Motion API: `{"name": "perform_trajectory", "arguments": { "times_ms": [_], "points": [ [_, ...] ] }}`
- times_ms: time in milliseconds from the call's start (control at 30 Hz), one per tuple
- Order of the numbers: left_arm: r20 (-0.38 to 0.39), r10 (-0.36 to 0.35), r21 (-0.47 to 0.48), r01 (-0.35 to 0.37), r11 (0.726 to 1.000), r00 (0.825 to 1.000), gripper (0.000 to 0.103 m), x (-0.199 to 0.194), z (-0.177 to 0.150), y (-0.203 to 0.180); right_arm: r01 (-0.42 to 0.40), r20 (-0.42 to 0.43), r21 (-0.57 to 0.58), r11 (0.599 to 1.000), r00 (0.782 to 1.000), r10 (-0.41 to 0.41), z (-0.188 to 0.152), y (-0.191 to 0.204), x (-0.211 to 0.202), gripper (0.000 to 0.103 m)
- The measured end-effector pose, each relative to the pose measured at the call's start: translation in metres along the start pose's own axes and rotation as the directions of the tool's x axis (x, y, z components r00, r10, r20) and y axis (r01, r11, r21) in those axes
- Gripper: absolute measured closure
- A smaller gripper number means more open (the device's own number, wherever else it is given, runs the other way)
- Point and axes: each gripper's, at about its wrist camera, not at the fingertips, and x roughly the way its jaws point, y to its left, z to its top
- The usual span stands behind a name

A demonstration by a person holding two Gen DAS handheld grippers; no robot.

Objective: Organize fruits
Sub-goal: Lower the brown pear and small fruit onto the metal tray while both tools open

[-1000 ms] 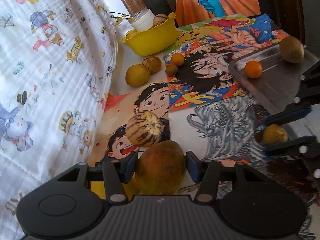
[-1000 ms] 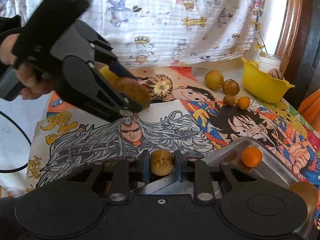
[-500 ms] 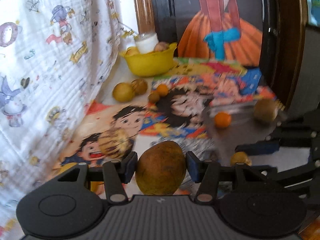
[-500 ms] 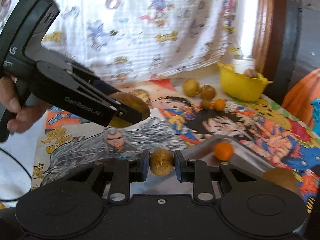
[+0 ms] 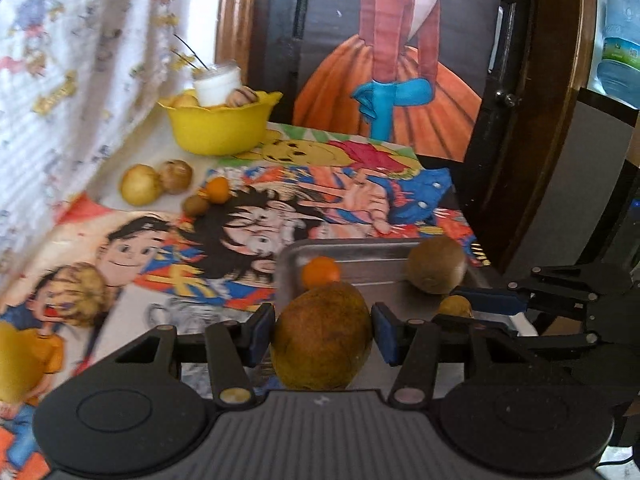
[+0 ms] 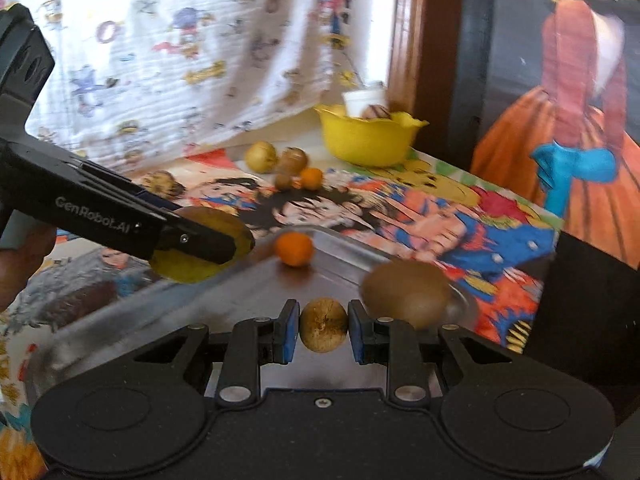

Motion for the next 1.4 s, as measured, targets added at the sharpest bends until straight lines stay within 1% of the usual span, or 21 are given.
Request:
{"name": "perform_trajectory", "arguments": {
  "times_ms": [167,333,500,767,833,967,1100,1133,1267,1400],
  "points": [
    [-0.040,-0.008,-0.013,0.007,1.000,0.999,0.046,0.019,-0.002,-0.011,0.018,-0.011,0.024,1.000,1.000,-0.018,-0.010,-0.010,0.005,0.075],
    [-0.069,0.017,-0.027,-0.019,0.999,0.997,0.046,0.031,-0.002,-0.013,0.037,-0.008,0.032,0.999,0.999,-0.037,-0.013,-0.013,0.010,0.075],
    [-0.074,0.035,-0.030,-0.037,0.999,0.997,0.046,0.038,0.000,-0.013,0.036,-0.008,0.043,0.998,0.999,-0.036,-0.015,-0.016,0.013,0.075],
    [-0.073,0.038,-0.026,-0.040,0.999,0.997,0.046,0.041,0.002,-0.014,0.040,-0.007,0.043,0.998,0.999,-0.040,-0.016,-0.016,0.013,0.075],
    [-0.073,0.037,-0.026,-0.038,0.999,0.997,0.046,0.042,0.002,-0.014,0.043,-0.009,0.045,0.998,0.999,-0.043,-0.016,-0.017,0.014,0.072],
    [-0.077,0.029,-0.040,-0.032,0.999,0.997,0.045,0.042,0.003,-0.012,0.050,-0.009,0.054,0.997,0.999,-0.050,-0.017,-0.016,0.013,0.072],
    [-0.083,0.022,-0.073,-0.028,0.997,0.996,0.045,0.040,0.003,-0.009,0.067,0.004,0.061,0.996,0.998,-0.068,-0.019,-0.013,0.003,0.072],
    [-0.081,0.020,-0.076,-0.026,0.997,0.997,0.045,0.039,0.002,-0.009,0.070,0.007,0.064,0.995,0.997,-0.071,-0.019,-0.013,0.000,0.072],
    [-0.040,0.018,-0.078,-0.021,0.997,0.999,0.039,0.027,0.001,-0.010,0.084,0.023,0.076,0.994,0.996,-0.086,-0.018,-0.010,-0.010,0.070],
    [-0.010,0.022,-0.081,-0.023,0.996,1.000,0.036,0.015,0.000,-0.011,0.096,0.038,0.100,0.990,0.994,-0.100,-0.020,-0.007,-0.024,0.065]
  ]
}}
